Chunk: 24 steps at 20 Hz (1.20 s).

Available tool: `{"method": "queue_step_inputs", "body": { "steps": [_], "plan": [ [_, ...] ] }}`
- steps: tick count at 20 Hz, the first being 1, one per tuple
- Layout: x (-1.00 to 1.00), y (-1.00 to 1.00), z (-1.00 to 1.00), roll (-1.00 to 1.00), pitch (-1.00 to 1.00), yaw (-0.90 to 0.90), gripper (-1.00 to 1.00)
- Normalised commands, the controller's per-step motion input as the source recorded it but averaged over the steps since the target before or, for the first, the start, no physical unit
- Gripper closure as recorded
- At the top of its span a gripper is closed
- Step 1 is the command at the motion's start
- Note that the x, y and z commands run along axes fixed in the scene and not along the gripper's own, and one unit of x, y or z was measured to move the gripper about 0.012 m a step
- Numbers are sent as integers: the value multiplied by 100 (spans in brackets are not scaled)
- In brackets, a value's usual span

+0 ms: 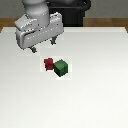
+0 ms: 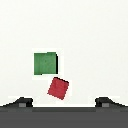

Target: Place the red cube on top of the green cube.

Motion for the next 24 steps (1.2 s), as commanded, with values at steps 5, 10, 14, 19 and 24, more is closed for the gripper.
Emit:
{"method": "queue_step_inputs", "body": {
  "steps": [5, 10, 14, 19, 24],
  "plan": [
    [0, 3, -20, 0, 0, 0, -100],
    [0, 40, 0, 0, 0, 0, -100],
    [0, 0, -50, 0, 0, 0, -100],
    [0, 0, -40, 0, 0, 0, -100],
    [0, -20, -20, 0, 0, 0, -100]
  ]
}}
